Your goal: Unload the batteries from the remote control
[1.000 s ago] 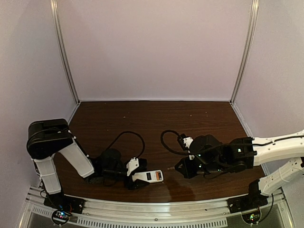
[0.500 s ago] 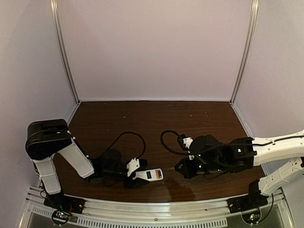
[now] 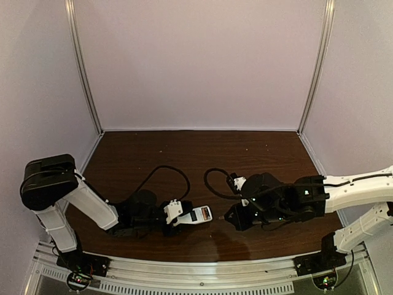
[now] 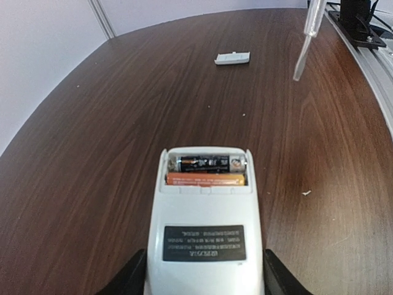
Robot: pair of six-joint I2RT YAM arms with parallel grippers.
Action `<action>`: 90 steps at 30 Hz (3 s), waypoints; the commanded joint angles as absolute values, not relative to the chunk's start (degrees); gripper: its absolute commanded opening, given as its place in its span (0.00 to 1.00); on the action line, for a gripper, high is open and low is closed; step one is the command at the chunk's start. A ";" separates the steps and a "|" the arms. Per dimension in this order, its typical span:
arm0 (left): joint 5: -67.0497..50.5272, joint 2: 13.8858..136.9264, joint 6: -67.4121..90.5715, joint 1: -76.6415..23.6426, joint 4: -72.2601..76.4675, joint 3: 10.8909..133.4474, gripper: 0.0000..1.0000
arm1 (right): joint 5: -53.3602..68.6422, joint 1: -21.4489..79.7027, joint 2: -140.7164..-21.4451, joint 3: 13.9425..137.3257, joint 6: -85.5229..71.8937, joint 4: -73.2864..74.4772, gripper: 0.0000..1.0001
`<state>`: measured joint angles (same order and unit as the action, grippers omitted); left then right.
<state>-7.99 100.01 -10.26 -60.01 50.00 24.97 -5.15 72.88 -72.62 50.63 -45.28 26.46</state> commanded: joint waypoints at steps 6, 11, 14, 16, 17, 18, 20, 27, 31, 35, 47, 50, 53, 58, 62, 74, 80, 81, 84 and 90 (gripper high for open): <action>3.27 98.46 -14.48 -60.54 57.49 27.25 0.00 | -7.54 72.63 -74.38 54.15 -44.40 29.19 0.00; 8.53 98.99 -13.36 -60.46 57.75 28.98 0.00 | -8.84 72.47 -74.46 54.85 -44.30 29.49 0.00; 12.29 98.97 -11.72 -60.54 60.11 29.10 0.00 | -9.90 72.28 -74.13 55.18 -44.45 29.78 0.00; 13.69 98.96 -11.89 -60.42 60.56 29.41 0.00 | -10.54 72.22 -73.75 55.20 -44.68 30.07 0.00; 13.34 98.99 -12.54 -60.45 60.67 29.44 0.00 | -10.81 72.19 -73.49 55.15 -44.84 30.30 0.00; 12.69 98.97 -13.17 -60.46 60.85 29.32 0.00 | -10.99 72.17 -73.13 55.11 -44.95 30.52 0.00; 11.32 98.96 -14.28 -60.51 61.23 29.14 0.00 | -11.44 72.21 -72.52 54.81 -45.40 30.63 0.00; 3.60 99.31 -18.79 -60.45 60.73 28.91 0.00 | -12.69 72.22 -69.57 53.44 -46.13 29.52 0.00; -1.90 99.63 -20.00 -60.44 60.46 28.83 0.00 | -13.01 72.22 -68.66 52.74 -46.23 27.52 0.00; -4.00 99.97 -20.47 -60.47 60.29 29.07 0.00 | -13.69 72.25 -69.10 53.20 -47.02 27.00 0.00; -2.67 102.56 -22.05 -60.46 60.20 30.89 0.00 | -18.72 72.56 -74.41 55.57 -50.08 25.98 0.00; -3.12 103.04 -22.30 -60.44 59.12 31.48 0.00 | -19.07 72.63 -76.17 56.60 -50.03 25.86 0.00; -3.75 103.31 -22.54 -60.46 58.12 32.07 0.00 | -19.68 72.61 -77.22 57.24 -50.30 25.63 0.00; -4.13 103.27 -22.49 -60.46 57.80 32.21 0.00 | -21.69 72.57 -78.42 57.87 -51.42 26.18 0.00; -4.20 103.32 -22.82 -60.46 57.28 32.34 0.00 | -23.14 72.60 -79.20 58.42 -52.17 26.82 0.00; -3.12 103.52 -23.02 -60.51 55.18 33.44 0.00 | -25.13 72.59 -82.07 61.14 -52.86 29.13 0.00; -2.67 103.67 -23.13 -60.55 54.39 33.91 0.00 | -26.05 72.60 -83.40 62.07 -52.91 30.27 0.00; -2.72 103.71 -23.12 -60.53 54.26 33.97 0.00 | -26.10 72.60 -83.66 62.23 -52.99 30.54 0.00; -2.91 103.71 -23.27 -60.55 53.90 34.08 0.00 | -26.31 72.57 -84.32 62.61 -52.98 30.99 0.00; -3.20 103.79 -23.42 -60.51 53.32 34.34 0.00 | -26.64 72.55 -85.52 62.84 -52.93 31.92 0.00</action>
